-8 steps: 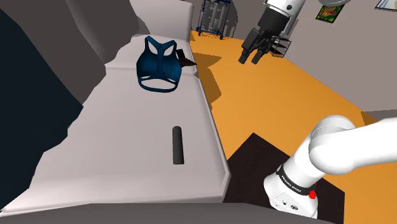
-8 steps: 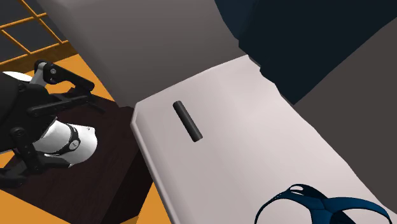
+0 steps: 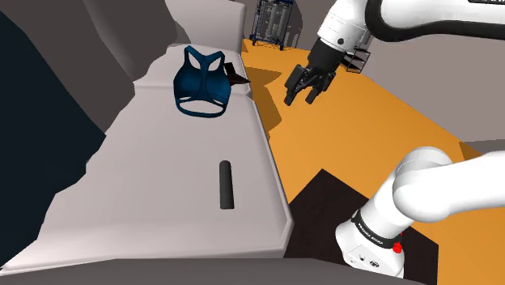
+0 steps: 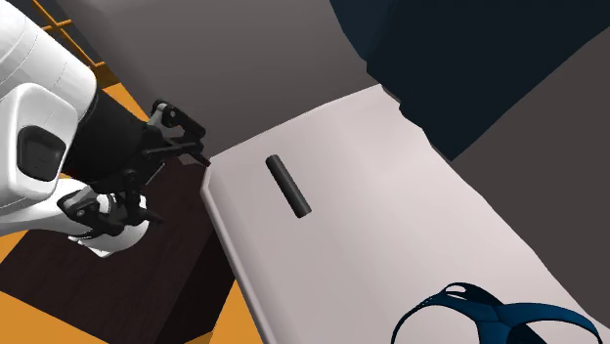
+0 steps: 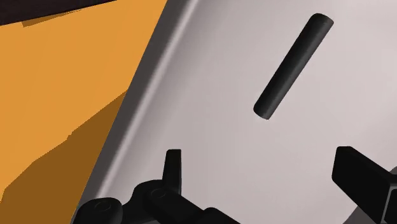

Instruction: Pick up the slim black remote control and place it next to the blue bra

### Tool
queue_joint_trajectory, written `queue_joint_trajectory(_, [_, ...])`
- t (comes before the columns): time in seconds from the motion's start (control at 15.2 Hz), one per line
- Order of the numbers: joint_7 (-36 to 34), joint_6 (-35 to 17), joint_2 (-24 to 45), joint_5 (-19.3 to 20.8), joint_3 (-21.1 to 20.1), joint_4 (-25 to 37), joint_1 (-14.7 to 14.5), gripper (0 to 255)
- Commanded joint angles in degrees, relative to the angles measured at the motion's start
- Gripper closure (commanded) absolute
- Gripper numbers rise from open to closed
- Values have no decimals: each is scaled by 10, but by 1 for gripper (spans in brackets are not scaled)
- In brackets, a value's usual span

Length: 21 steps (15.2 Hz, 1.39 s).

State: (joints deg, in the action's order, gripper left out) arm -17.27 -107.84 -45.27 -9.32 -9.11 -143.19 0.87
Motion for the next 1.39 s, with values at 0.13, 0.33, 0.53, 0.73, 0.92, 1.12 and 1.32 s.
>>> queue_joint_trajectory(0.13, [-87,-68,24,-16,-69,-36,3,0])
queue_joint_trajectory(0.33, [-153,-120,55,-23,-122,-54,8,0])
queue_joint_trajectory(0.53, [-223,-171,99,-22,-178,-60,22,0])
queue_joint_trajectory(0.73, [-301,-222,155,-9,-239,-57,45,0])
queue_joint_trajectory(0.92, [-390,-269,221,27,-306,-43,83,0])
queue_joint_trajectory(1.12, [-501,-307,301,98,-382,-19,140,0])
queue_joint_trajectory(1.32, [-656,-324,408,235,-465,17,215,0])
